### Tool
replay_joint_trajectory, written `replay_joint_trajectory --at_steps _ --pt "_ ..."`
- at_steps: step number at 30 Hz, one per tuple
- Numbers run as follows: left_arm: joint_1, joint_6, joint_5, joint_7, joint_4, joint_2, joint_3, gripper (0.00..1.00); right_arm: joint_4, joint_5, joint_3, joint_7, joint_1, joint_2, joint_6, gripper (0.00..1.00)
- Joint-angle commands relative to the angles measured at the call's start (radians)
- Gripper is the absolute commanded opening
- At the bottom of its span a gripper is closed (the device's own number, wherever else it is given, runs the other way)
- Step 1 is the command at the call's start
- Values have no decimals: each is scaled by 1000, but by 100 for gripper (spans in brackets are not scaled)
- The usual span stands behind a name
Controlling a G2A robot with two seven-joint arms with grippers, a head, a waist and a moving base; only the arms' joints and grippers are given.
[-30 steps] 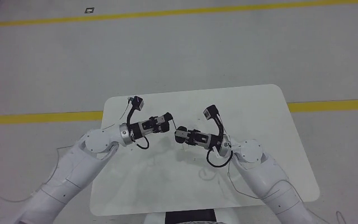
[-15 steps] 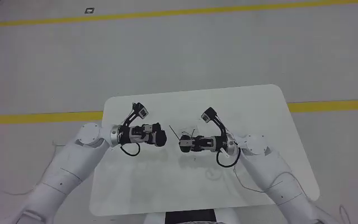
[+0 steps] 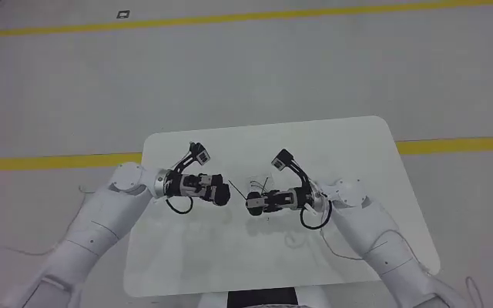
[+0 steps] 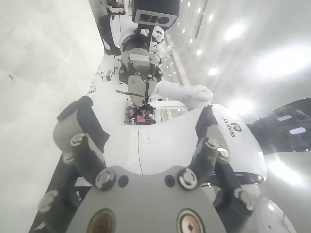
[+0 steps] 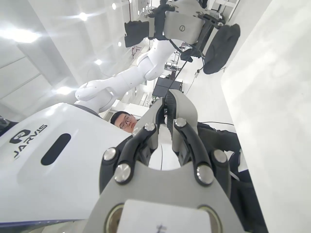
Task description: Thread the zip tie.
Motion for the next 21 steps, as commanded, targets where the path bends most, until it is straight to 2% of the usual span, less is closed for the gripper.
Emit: replay_joint_trajectory --at_steps 1,3,5,6,9,11,14,21 --pt "2 3 1 6 -2 0 1 100 0 0 0 0 0 0 0 0" --pt "11 40 -8 1 -14 -3 11 100 -8 -10 -8 -15 -5 0 7 0" --pt "7 72 -6 0 -6 -5 23 100 -10 -5 -18 6 -3 1 9 0" --pt "3 88 -9 0 -15 -7 35 100 -6 2 -22 21 2 2 7 0" --pt "-11 114 -48 0 -8 -10 64 100 10 14 -39 62 19 2 0 0" --pt "-27 126 -50 0 13 -12 78 100 17 37 -52 96 32 0 0 0" --pt "-49 132 -54 0 -8 -18 121 100 18 36 -76 97 43 -1 0 0" --pt "-49 132 -54 0 -8 -18 121 100 18 36 -76 97 43 -1 0 0"
